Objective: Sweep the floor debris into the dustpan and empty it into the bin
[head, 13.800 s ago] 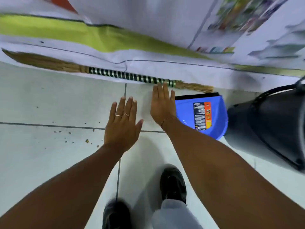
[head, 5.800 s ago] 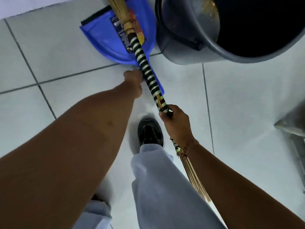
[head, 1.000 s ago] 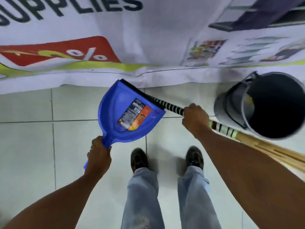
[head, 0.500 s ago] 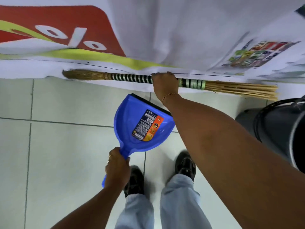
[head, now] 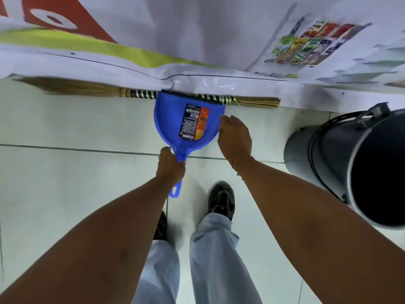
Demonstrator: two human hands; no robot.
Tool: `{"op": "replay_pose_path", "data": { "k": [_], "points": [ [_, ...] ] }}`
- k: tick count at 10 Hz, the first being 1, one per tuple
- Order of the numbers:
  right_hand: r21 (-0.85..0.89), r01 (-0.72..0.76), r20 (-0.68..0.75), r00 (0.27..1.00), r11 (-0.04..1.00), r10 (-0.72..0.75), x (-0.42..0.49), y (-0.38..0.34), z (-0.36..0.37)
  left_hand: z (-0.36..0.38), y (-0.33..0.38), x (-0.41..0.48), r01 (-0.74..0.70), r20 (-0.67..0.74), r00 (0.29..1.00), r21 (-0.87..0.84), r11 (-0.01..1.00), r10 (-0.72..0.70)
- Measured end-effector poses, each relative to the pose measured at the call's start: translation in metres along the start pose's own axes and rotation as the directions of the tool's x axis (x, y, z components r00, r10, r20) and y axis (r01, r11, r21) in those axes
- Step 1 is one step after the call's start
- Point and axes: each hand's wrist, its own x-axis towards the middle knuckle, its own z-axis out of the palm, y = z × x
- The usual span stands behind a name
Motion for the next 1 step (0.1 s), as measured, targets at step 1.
{"op": "replay_pose_path", "data": {
  "k": [1],
  "points": [
    [0.014, -0.043, 0.013, 0.999, 0.999, 0.042, -0.0201, -0.004, -0.0064, -0.0078, 0.0034, -0.0111, 0.027, -0.065, 0.998, 0.11, 0.994, -0.02]
  ]
}}
